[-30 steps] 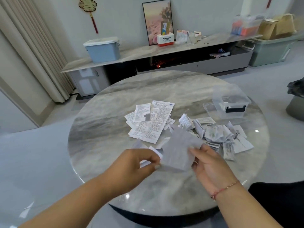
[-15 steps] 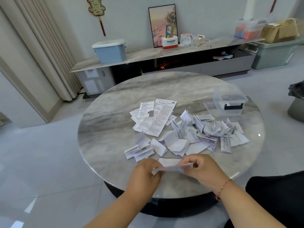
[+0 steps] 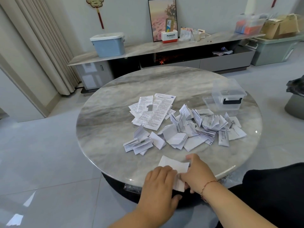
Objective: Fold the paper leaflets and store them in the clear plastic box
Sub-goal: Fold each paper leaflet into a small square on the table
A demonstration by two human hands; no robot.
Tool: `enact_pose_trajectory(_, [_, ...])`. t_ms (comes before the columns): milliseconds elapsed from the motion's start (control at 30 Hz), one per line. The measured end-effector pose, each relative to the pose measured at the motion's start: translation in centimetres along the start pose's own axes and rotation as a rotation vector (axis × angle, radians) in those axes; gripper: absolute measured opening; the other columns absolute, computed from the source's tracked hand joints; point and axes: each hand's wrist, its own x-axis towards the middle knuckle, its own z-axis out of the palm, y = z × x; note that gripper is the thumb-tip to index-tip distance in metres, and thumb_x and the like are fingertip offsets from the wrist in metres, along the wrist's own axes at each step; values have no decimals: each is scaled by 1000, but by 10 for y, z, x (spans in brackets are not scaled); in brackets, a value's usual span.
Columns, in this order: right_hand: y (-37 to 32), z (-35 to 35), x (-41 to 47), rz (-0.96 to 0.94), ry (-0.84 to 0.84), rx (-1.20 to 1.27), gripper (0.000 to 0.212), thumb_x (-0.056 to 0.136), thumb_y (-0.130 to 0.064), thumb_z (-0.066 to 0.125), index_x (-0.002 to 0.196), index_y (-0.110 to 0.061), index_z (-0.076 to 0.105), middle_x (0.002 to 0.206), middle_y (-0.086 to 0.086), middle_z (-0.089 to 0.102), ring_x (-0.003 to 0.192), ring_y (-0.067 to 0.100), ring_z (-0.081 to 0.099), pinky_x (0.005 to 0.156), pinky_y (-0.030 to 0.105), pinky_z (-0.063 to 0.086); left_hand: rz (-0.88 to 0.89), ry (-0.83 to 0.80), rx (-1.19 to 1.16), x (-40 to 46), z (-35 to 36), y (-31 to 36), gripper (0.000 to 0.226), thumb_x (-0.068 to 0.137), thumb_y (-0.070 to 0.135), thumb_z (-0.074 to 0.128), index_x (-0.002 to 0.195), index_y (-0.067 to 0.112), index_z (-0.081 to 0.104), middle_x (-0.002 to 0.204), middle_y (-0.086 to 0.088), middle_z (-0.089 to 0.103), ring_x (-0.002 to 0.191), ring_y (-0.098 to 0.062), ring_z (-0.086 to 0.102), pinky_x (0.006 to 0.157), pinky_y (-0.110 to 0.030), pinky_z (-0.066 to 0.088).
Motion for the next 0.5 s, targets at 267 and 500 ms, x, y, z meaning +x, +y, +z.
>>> enact_pose_trajectory(267, [7,-20,2,-235,125,-275,48,74,-17,63,118,-27,45,94,-11,51,91,12,53,76,20,42,164,54,-30,-6,6,-19,26,69,16,56,95,17,60,100,2,59,86,-18,53,78,-26,40])
enact_pose_trajectory(500, [13,-28,1,-585,-329,-444,59,65,-20,65,118,-40,49,116,-21,45,115,-1,35,101,19,29,120,39,-226,-3,-4,-27,29,72,7,48,97,20,53,97,5,61,78,-15,60,68,-22,49])
